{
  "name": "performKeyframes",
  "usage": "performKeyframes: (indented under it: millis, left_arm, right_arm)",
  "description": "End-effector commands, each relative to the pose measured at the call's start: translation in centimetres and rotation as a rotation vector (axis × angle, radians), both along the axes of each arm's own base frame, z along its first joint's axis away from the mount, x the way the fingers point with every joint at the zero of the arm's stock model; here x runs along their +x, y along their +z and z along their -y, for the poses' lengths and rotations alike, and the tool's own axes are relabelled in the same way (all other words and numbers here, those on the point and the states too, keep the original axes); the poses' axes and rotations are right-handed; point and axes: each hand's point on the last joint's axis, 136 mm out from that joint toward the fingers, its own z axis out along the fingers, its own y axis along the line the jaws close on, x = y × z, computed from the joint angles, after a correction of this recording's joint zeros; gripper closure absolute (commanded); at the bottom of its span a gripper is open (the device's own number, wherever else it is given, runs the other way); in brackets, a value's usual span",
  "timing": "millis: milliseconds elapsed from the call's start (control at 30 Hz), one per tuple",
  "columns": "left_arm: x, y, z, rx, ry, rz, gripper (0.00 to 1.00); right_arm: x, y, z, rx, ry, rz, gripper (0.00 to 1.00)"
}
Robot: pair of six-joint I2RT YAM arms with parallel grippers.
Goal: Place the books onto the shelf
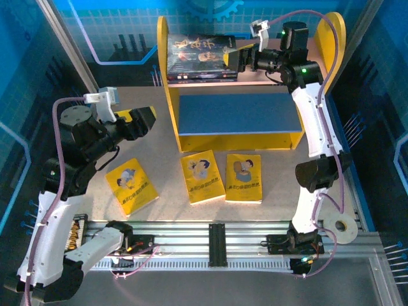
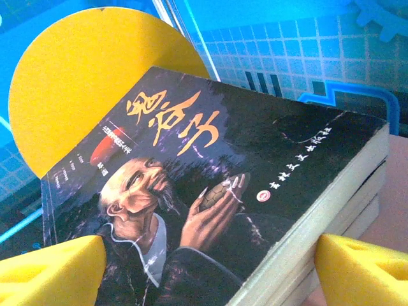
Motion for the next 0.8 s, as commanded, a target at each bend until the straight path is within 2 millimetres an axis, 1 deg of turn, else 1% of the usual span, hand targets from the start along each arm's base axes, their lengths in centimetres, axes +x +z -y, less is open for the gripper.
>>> performKeyframes:
  millis: [0, 133, 233, 333, 433, 667, 767]
  left_arm:
    - [0.4, 0.4, -0.1, 0.023, 0.006, 0.024, 0.13]
    - [1.0, 0.5, 0.2, 0.017, 0.000, 0.022, 0.13]
    - [1.4, 0.5, 0.3, 0.015, 0.000, 0.017, 0.14]
    - [1.6, 0.6, 0.3, 0.011, 0.000, 0.019, 0.14]
    - [1.5, 0.7, 0.3, 0.011, 0.001, 0.020, 0.14]
    - [1.1, 0.9, 0.0, 0.019, 0.009, 0.026, 0.13]
    - [0.9, 1.0, -0.1, 0.021, 0.010, 0.030, 0.13]
  right_arm:
    - [-1.3, -0.3, -0.5, 0.051, 0.039, -0.087, 0.14]
    - [-2.0, -0.2, 0.2, 0.055, 0.032, -0.077, 0.12]
    - [-2.7, -0.4, 0.0, 0.053, 0.066, -0.082, 0.10]
    - [-2.9, -0.9, -0.3, 0.045, 0.092, -0.093, 0.09]
    - [-3.0, -1.3, -1.0, 0.035, 0.122, -0.095, 0.09]
    - [-4.0, -1.9, -3.2, -0.029, 0.187, -0.085, 0.08]
    - [-4.1, -2.1, -3.6, -0.048, 0.187, -0.087, 0.08]
